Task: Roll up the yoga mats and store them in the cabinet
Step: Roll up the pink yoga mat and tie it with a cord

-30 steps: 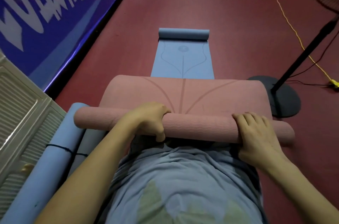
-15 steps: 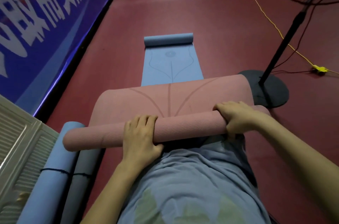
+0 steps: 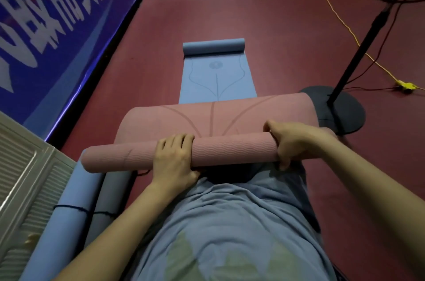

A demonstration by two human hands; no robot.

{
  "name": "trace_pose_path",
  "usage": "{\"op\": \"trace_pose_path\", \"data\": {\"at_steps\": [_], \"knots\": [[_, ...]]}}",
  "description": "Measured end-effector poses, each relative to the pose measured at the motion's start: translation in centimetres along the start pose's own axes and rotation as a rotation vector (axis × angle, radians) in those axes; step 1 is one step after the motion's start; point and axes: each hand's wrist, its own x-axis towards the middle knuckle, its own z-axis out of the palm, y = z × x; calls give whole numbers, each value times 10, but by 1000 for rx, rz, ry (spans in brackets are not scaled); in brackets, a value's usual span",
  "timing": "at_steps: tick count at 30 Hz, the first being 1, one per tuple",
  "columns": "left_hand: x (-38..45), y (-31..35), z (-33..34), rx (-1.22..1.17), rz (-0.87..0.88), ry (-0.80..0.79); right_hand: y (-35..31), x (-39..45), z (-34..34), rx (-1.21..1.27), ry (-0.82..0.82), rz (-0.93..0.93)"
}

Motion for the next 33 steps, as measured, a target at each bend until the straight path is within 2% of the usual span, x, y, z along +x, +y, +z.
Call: {"op": "trace_pose_path", "data": {"at_steps": [2, 6, 10, 15, 19, 21, 26, 33], "knots": [[14, -3, -6, 47, 33, -95, -2, -5, 9, -59, 150, 23], [57, -9, -26, 5, 28, -474, -8, -3, 23, -221, 384, -6], [101, -24, -35, -219, -33, -821, -14, 1, 18, -203, 416, -55], [129, -30, -29, -270, -44, -1023, -18, 7, 25, -298, 496, -19], [127, -31, -23, -309, -34, -994, -17, 13, 61, -279, 742, -9], [119, -30, -20, -324, -30, -935, -16, 18, 68, -275, 806, -4], [104, -29, -18, -378, -81, -784, -20, 29, 54, -279, 721, 58], [87, -28, -12, -155, 16, -507, -20, 41, 23, -291, 543, 27]]}}
